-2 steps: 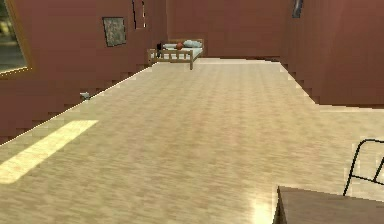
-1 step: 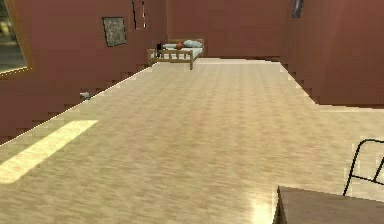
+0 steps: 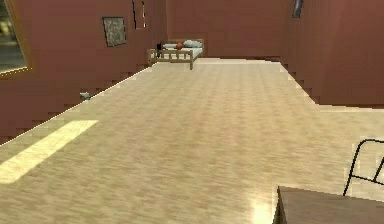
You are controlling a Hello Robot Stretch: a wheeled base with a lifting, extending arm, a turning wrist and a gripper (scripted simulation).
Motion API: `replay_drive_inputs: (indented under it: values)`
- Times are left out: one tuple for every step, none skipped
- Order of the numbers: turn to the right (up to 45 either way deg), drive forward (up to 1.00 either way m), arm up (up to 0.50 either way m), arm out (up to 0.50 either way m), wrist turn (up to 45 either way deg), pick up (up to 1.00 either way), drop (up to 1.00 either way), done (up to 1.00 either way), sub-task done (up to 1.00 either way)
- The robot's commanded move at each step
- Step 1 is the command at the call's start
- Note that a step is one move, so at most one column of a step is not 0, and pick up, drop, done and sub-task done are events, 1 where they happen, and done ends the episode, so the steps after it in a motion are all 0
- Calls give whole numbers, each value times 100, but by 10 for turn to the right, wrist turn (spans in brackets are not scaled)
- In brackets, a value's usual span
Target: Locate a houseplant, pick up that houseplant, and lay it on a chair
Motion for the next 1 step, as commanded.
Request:
replay_drive_inputs:
  values:
    - [0,0,0,0,450,0,0,0,0]
